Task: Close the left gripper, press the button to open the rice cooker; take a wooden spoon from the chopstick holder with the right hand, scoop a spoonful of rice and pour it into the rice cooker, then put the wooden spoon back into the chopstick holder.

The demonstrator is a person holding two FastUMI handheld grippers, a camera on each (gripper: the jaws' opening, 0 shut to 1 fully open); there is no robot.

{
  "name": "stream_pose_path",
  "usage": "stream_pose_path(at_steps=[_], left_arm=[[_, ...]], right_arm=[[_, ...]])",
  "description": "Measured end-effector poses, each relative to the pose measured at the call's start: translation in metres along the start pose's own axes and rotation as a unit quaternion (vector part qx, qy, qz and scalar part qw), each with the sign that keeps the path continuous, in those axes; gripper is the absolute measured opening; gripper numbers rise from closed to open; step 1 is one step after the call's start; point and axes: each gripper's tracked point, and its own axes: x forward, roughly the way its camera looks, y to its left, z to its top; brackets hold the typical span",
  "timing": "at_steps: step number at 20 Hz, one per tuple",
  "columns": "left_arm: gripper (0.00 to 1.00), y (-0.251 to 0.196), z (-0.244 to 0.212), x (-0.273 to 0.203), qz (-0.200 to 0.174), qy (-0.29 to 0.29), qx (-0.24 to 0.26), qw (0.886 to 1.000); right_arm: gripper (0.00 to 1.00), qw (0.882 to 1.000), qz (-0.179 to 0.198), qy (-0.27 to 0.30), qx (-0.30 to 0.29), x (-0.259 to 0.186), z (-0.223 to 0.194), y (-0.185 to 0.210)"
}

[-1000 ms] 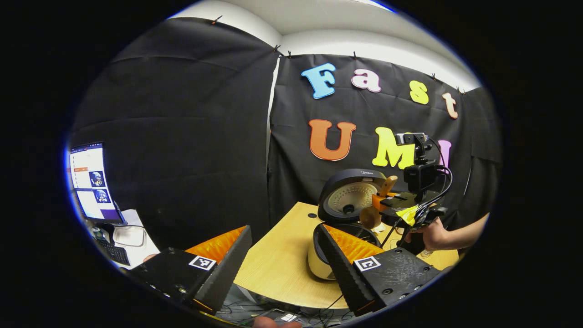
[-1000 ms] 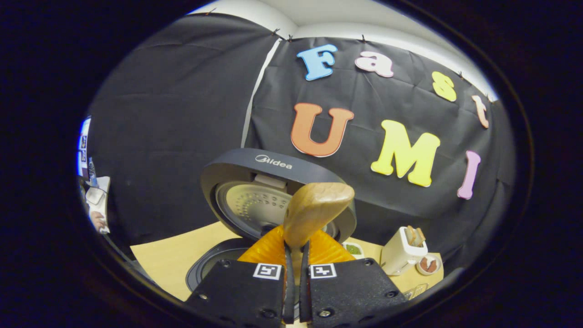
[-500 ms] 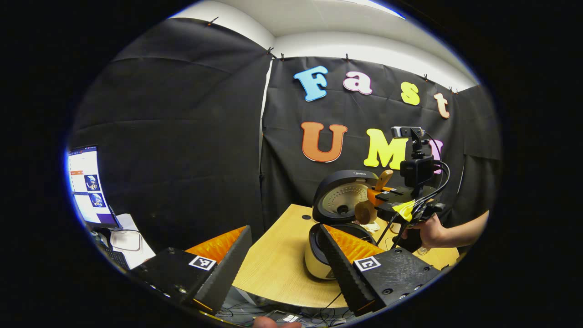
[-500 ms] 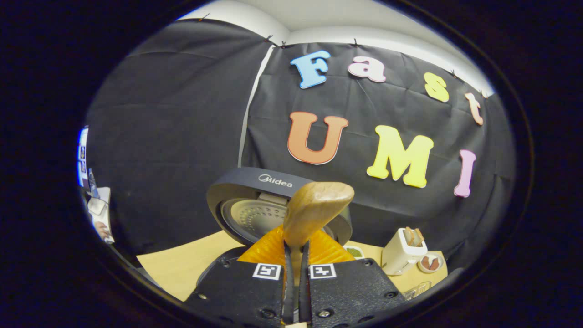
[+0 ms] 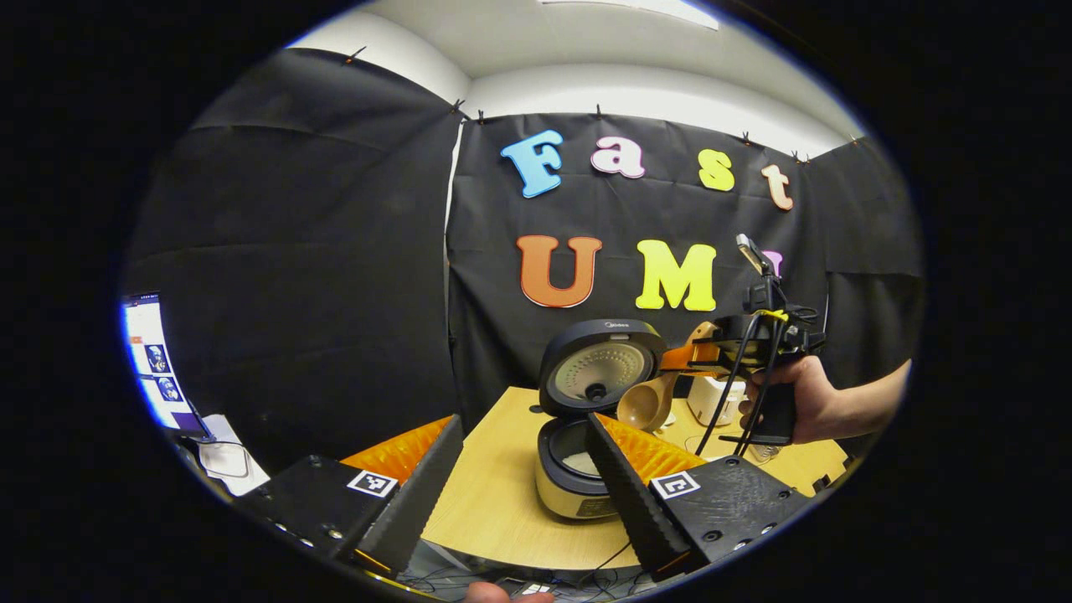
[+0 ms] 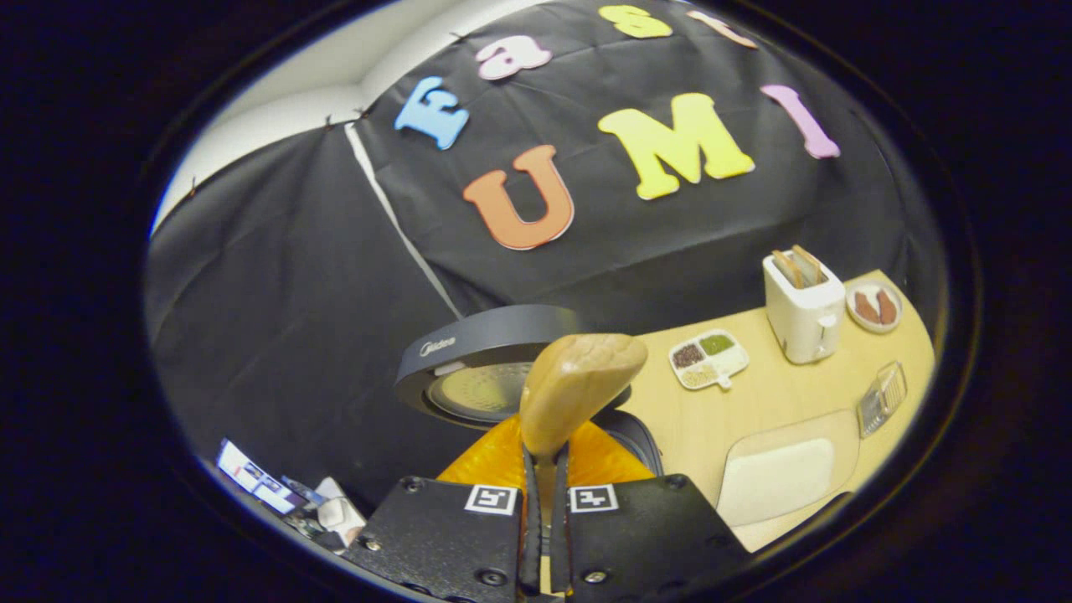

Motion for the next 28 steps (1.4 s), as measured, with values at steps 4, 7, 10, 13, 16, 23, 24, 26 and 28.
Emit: stream_pose_path(at_steps=[4,7,10,13,16,23,24,26,28], left_arm=[[0.95,-0.043,0.004,0.007,-0.013,0.002,0.007,1.000],[0.95,-0.079,0.012,0.020,-0.018,0.002,0.013,1.000],[0.95,-0.112,0.025,0.032,-0.024,-0.004,0.011,1.000],[0.95,-0.135,0.025,0.045,-0.022,0.002,0.008,1.000],[0.95,-0.161,0.026,0.055,-0.024,0.012,0.002,1.000],[0.95,-0.199,0.036,0.072,0.001,0.017,-0.003,1.000],[0.95,-0.201,0.036,0.074,0.007,0.018,-0.005,1.000],[0.95,-0.204,0.039,0.077,0.015,0.018,-0.005,1.000],[0.95,-0.204,0.040,0.077,0.027,0.018,0.001,0.999]], right_arm=[[0.10,0.999,-0.017,-0.014,0.042,-0.045,0.029,-0.062],[0.10,0.997,-0.051,-0.039,0.044,-0.084,0.063,-0.132],[0.10,0.993,-0.093,-0.067,0.039,-0.120,0.090,-0.206],[0.10,0.986,-0.139,-0.080,0.035,-0.145,0.101,-0.280],[0.10,0.982,-0.170,-0.080,0.032,-0.152,0.101,-0.338],[0.10,0.975,-0.211,-0.055,0.030,-0.112,0.071,-0.444],[0.10,0.975,-0.216,-0.047,0.031,-0.105,0.064,-0.455],[0.10,0.974,-0.221,-0.039,0.036,-0.092,0.053,-0.467],[0.10,0.974,-0.219,-0.031,0.038,-0.080,0.040,-0.476]])
